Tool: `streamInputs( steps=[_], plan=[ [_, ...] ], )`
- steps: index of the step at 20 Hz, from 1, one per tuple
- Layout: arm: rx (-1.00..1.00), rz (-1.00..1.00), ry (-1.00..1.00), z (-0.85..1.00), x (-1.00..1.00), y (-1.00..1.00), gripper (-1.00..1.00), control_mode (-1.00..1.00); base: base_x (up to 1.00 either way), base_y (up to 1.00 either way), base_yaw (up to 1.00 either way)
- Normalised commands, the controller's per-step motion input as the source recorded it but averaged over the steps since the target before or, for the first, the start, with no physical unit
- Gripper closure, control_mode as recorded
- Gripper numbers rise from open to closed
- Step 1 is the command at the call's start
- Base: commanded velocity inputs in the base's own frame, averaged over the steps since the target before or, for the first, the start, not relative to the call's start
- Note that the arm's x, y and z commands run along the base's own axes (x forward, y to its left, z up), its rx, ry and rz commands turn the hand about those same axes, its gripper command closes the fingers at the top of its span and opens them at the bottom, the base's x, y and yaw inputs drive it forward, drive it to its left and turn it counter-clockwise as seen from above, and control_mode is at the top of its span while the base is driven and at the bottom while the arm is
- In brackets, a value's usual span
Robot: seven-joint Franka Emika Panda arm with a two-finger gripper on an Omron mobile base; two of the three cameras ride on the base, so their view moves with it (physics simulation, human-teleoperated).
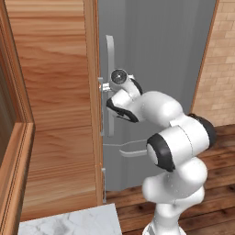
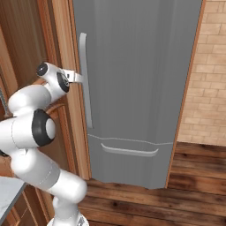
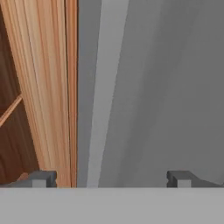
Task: Move the hot dog bun to the plate on the dining table and place the condiment next to that plate. Then navigate to the fridge and take the sausage and place it on the plate as well.
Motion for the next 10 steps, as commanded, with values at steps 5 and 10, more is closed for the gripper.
streamInputs(
  steps=[5,10],
  plan=[
    [0.11,-0.08,0.07,0.07,0.4,0.14,-1.0,-1.0,0.0,0.0,0.0],
    [0.0,-0.18,0.03,0.0,0.54,0.01,-1.0,-1.0,0.0,0.0,0.0]
  ],
)
